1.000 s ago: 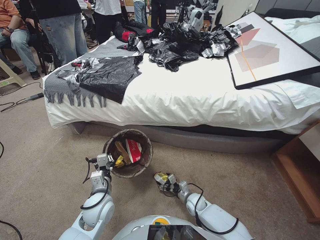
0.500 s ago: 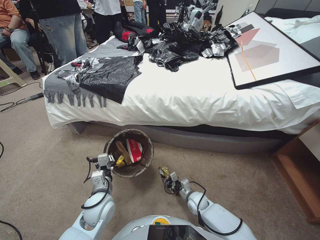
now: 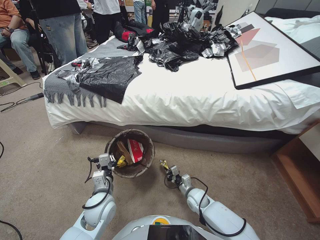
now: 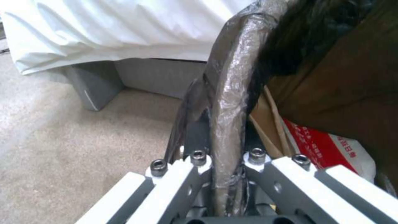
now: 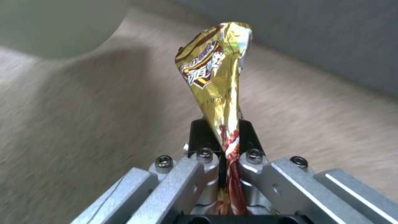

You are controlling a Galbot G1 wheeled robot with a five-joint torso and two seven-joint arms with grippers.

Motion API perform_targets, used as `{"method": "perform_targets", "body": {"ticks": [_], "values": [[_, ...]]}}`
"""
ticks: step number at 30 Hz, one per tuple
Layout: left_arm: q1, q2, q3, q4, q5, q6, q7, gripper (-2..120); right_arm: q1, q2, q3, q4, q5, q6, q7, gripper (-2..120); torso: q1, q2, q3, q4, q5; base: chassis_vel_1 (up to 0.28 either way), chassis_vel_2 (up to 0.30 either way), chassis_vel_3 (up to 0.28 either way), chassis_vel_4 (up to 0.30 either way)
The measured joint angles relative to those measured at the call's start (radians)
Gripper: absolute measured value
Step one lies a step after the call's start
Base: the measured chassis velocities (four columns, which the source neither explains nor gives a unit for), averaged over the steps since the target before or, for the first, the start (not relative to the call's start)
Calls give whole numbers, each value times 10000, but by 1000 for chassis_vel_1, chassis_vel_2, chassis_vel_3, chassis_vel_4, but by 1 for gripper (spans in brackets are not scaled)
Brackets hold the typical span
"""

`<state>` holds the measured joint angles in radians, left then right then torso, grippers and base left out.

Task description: Pick up the trash bin, then pick up the garbage from the floor and place it into the trash bin.

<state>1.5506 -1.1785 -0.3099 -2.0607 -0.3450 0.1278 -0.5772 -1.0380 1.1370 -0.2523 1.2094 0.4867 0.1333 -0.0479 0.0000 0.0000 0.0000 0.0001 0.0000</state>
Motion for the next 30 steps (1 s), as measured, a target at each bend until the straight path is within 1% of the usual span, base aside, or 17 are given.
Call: {"method": "perform_targets", "body": {"ticks": [5, 8, 9, 12, 13, 14, 16, 17, 18, 21, 22, 24, 25, 26, 28, 29, 30], "values": [[0, 2, 15, 0, 1, 0, -3, 0, -65, -61, 37, 253, -5, -4, 219, 0, 0, 0, 0, 0, 1, 0, 0, 0, 0], [-1, 12, 54, 0, 1, 3, -4, 0, -219, -206, 263, 874, -77, -29, 631, 0, 0, 0, 0, -1, 1, 0, 0, 0, 0], [-1, 12, 54, 0, 1, 3, -4, 0, -219, -206, 263, 874, -77, -29, 631, 0, 0, 0, 0, -1, 1, 0, 0, 0, 0], [2, 61, 90, 0, -5, 18, -10, 0, -718, -731, 1047, 2187, -428, -155, 1420, 0, 0, 0, 0, -2, 0, 0, 0, 0, 0], [2, 61, 90, 0, -5, 18, -10, 0, -718, -731, 1047, 2187, -428, -155, 1420, 0, 0, 0, 0, -2, 0, 0, 0, 0, 0], [16, 81, 92, 2, -9, 17, -10, 0, -941, -867, 1352, 2671, -633, -136, 1760, 0, 0, 0, 1, -4, 3, 0, 0, 0, 0], [61, 99, 93, 4, -17, 18, -10, 0, -1477, -1168, 2007, 4058, -854, -99, 2792, 0, 0, 0, 0, -2, 1, 0, 0, 0, 0], [77, 101, 93, 3, -19, 18, -11, 0, -1651, -1218, 2200, 4509, -913, -58, 3128, 0, 0, 0, -1, 0, 2, 0, 0, 0, 0], [77, 101, 93, 3, -19, 18, -11, 0, -1651, -1218, 2200, 4509, -913, -58, 3128, 0, 0, 0, -1, 0, 2, 0, 0, 0, 0], [201, 125, 111, -33, -27, 31, -11, 0, -2175, -1198, 2749, 6139, -1203, 35, 4269, 0, 0, 0, 0, 0, 0, 0, 0, 0, 0], [201, 125, 111, -33, -27, 31, -11, 0, -2175, -1198, 2749, 6139, -1203, 35, 4269, 0, 0, 0, 0, 0, 0, 0, 0, 0, 0], [346, 147, 156, -89, -30, 53, -8, 0, -2285, -1058, 2952, 7028, -1368, 139, 4641, 0, 0, 0, 0, -1, 1, 0, 0, 0, 0], [420, 152, 212, -110, -31, 72, -5, 0, -2242, -1033, 3010, 7547, -1444, 257, 4598, 0, 0, 0, 0, -2, 2, 0, 0, 0, 0], [420, 152, 212, -110, -31, 72, -5, 0, -2242, -1033, 3010, 7547, -1444, 257, 4598, 0, 0, 0, 0, -2, 2, 0, 0, 0, 0], [457, 155, 330, -116, -31, 105, 0, 0, -1990, -1159, 2998, 8235, -1440, 400, 4237, 0, 0, 0, 0, 0, 0, 0, 0, 0, 0], [449, 151, 418, -110, -20, 131, 0, 0, -1745, -1319, 2872, 8603, -1391, 457, 3891, 0, 0, 0, 0, -1, 1, 0, 0, 0, 0], [449, 151, 418, -110, -20, 131, 0, 0, -1745, -1319, 2872, 8603, -1391, 457, 3891, 0, 0, 0, 0, -1, 1, 0, 0, 0, 0]]}}
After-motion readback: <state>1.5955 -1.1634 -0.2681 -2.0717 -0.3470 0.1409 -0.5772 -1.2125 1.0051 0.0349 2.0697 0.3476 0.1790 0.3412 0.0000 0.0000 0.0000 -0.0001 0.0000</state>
